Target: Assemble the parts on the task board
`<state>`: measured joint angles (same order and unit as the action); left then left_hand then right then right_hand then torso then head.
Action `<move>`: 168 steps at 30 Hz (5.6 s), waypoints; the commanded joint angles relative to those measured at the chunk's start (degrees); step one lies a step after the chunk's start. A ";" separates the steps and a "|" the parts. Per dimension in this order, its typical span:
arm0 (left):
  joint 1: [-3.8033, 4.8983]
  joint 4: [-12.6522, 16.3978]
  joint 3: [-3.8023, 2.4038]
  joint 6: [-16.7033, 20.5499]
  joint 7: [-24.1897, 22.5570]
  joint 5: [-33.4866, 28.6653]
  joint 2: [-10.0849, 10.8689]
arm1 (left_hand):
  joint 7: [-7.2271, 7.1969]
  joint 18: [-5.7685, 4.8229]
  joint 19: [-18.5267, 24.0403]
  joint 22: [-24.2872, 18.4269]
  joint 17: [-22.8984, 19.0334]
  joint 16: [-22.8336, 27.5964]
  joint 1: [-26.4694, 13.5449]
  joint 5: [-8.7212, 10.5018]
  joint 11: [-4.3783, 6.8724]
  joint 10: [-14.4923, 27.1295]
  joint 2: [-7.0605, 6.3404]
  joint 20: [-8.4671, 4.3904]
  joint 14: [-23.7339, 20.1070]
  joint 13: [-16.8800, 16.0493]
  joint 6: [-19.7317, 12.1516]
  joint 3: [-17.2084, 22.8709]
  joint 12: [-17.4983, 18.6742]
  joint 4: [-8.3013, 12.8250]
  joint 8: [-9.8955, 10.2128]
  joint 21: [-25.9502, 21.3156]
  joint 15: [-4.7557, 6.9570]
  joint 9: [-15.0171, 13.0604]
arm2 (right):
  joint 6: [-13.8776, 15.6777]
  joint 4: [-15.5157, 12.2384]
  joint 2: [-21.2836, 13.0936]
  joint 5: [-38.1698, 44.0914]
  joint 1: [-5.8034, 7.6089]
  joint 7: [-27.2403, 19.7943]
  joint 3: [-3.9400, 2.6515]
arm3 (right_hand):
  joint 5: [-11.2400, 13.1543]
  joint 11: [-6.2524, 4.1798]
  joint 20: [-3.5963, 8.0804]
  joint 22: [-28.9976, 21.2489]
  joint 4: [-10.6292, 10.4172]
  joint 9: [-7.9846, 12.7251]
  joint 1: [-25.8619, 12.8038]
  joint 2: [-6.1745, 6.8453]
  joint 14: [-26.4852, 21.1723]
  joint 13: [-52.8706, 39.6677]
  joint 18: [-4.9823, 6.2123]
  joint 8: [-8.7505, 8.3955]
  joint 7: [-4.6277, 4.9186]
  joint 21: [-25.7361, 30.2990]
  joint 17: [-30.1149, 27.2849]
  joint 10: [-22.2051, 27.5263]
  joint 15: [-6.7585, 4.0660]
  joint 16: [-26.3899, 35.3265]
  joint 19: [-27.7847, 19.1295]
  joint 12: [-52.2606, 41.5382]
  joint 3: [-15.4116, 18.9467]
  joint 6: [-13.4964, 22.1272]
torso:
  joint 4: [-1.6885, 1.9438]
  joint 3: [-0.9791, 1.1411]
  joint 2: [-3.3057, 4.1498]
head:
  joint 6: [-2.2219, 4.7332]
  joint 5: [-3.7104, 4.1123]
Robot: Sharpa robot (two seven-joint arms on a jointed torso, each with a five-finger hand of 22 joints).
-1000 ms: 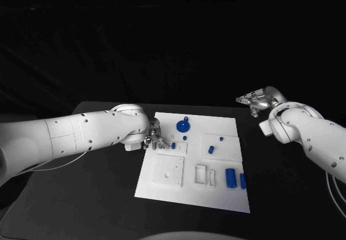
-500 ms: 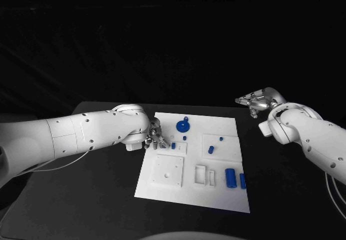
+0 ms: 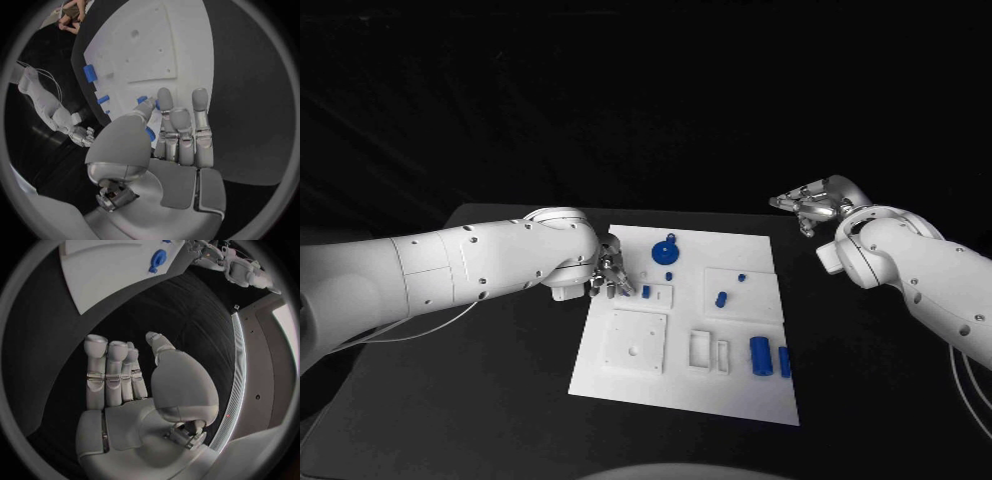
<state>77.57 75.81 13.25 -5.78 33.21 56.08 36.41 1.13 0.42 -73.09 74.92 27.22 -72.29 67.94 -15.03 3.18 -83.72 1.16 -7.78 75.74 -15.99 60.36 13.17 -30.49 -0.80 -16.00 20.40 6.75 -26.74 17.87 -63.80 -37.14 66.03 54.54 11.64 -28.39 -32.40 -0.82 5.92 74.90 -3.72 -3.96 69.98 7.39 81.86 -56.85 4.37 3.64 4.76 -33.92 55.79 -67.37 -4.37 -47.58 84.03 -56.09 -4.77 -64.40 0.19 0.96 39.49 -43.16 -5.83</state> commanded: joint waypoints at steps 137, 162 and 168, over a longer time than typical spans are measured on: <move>-0.30 1.07 -3.00 -4.92 -36.09 -34.11 6.68 | -2.02 0.36 1.59 1.02 7.56 -1.56 -6.51 -10.07 1.18 -2.73 -1.32 -0.92 2.31 0.03 8.86 14.86 -3.82 8.65 9.65 6.08 1.04 -33.27 | 6.28 -24.43 1.38 29.41 -3.85 -10.77 10.62 | 11.40 0.15 -0.56 3.94 13.05 0.28 1.71 -2.56 0.18 -0.39 1.24 -0.06 0.33 0.09 -0.25 -0.51 -0.02 0.94 2.09 -0.11 -3.46 0.50 | -0.04 0.01 0.02 | 4.48 0.50; -0.30 0.64 -3.01 -3.79 -36.69 -35.07 6.54 | -1.97 0.40 1.58 1.03 7.45 -1.46 -6.36 -9.93 1.15 -2.74 -1.24 -0.89 2.24 0.04 8.77 14.93 -3.72 8.41 9.76 6.03 1.02 -33.22 | 5.90 -24.34 1.35 29.66 -3.86 -10.25 11.02 | 12.71 -0.70 0.15 4.00 12.00 0.06 1.61 -3.05 0.48 -0.93 0.53 -0.05 -1.17 -0.42 0.14 -1.14 -0.63 0.74 2.21 -0.39 -2.99 -4.24 | 0.00 -0.01 0.01 | 4.19 0.51; -0.30 0.45 -3.01 -2.95 -36.97 -35.73 6.55 | -1.97 0.40 1.58 1.03 7.45 -1.46 -6.36 -9.93 1.15 -2.74 -1.24 -0.89 2.24 0.04 8.77 14.93 -3.72 8.41 9.76 6.03 1.02 -33.22 | 5.02 -24.42 1.25 29.75 -3.86 -10.03 11.10 | 11.27 -0.70 0.16 4.00 11.38 0.07 1.42 -2.94 0.43 -0.99 0.50 -0.05 -1.21 -0.35 0.18 -1.15 -0.63 0.90 2.19 -0.22 -1.03 -4.17 | -0.02 -0.01 0.00 | 4.16 0.55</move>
<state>77.18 76.33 10.36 -10.03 -2.43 21.68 43.05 4.13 1.30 -71.47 74.91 34.72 -74.06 60.33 -24.79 4.09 -84.05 -0.59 -8.60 78.18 -15.91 63.70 27.84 -34.46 7.75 -5.93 26.60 7.73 -51.93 24.76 -88.10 -35.85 95.45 50.79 1.49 -17.42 -20.86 -1.13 5.72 74.90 7.65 -3.80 71.48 4.66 82.26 -57.81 4.91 3.39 3.44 -34.16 55.95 -68.51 -4.77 -46.58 83.83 -56.32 -6.00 -68.21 0.19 0.94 39.50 -38.97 -5.33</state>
